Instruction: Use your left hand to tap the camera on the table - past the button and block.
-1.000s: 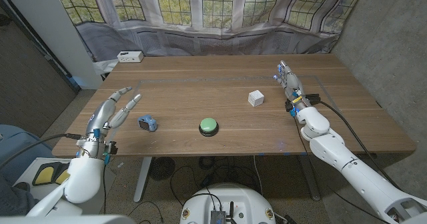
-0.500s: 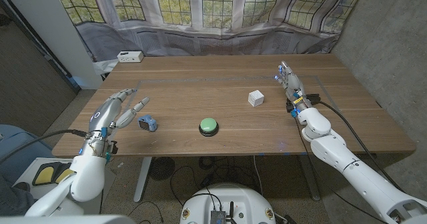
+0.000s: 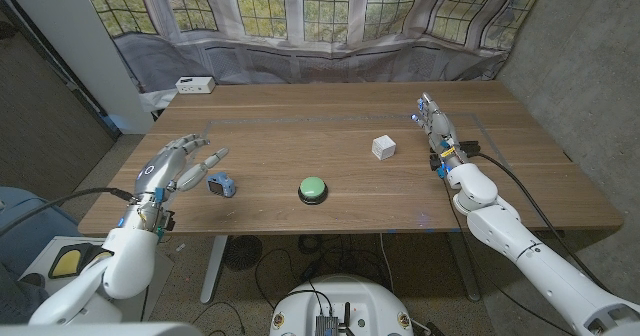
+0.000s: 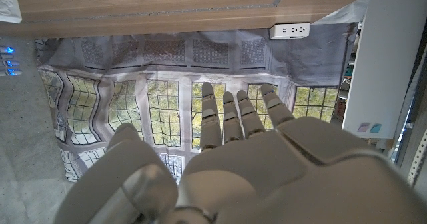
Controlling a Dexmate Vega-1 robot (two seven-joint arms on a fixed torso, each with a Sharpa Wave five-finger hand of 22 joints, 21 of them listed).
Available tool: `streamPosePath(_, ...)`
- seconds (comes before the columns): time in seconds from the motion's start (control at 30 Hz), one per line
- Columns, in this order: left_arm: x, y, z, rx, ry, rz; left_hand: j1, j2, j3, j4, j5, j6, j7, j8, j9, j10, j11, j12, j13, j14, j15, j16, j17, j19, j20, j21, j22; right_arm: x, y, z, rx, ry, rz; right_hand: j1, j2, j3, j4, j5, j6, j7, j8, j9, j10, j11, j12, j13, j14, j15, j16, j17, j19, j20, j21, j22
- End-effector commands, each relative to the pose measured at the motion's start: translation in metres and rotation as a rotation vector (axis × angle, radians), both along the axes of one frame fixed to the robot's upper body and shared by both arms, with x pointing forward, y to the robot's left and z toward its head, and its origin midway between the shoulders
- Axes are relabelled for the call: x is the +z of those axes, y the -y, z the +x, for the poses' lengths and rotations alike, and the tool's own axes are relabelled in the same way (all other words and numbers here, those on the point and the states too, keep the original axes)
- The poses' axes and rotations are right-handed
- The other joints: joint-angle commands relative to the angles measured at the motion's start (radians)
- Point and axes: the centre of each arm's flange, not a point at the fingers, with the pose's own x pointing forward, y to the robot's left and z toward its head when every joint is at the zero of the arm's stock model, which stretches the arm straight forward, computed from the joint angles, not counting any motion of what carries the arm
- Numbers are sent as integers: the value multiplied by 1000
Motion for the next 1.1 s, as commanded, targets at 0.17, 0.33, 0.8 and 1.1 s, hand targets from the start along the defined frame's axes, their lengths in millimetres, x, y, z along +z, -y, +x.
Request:
streamPosePath(0.17, 17, 3, 4, 39, -71, 77, -41, -6, -21, 16, 2, 99, 23, 15, 2, -26, -9, -12, 6, -35, 3, -2, 2, -30, 3, 0, 4, -3, 0, -3, -4, -4, 2, 0, 12, 1, -7, -3, 5, -8, 0, 4, 7, 1, 3, 2, 4, 0, 1, 2, 9, 4, 2, 4)
streamPosePath(0.33, 25, 6, 9, 56, -121, 108, -57, -11, -31, 23, 2, 124, 27, 14, 1, -45, -11, -18, 6, -55, 5, -4, 2, -46, 8, -3, 4, -4, 1, -4, -8, -6, 9, 0, 13, 2, -7, -3, 5, -8, 0, 4, 7, -1, 3, 2, 4, -1, 1, 2, 9, 4, 2, 4)
streamPosePath(0.8, 42, 17, 19, 99, -238, 196, -92, -17, -51, 41, 4, 146, 35, 1, 2, -80, -14, -25, 6, -103, 8, -8, 3, -90, 8, -6, 5, -8, 6, -2, -23, -13, 30, 0, 14, 2, -6, -3, 9, -10, 1, 4, 7, -1, 3, 2, 3, -1, 1, 2, 9, 3, 2, 4)
streamPosePath(1.1, 43, 20, 23, 98, -283, 217, -113, -17, -63, 54, 7, 217, 56, 13, 2, -79, -30, -19, 6, -109, 3, -1, 2, -95, 7, 0, 5, -8, 6, 1, -21, -16, 33, -1, 16, 3, -6, -3, 10, -10, 1, 4, 6, -1, 3, 2, 4, -1, 1, 3, 8, 4, 2, 4)
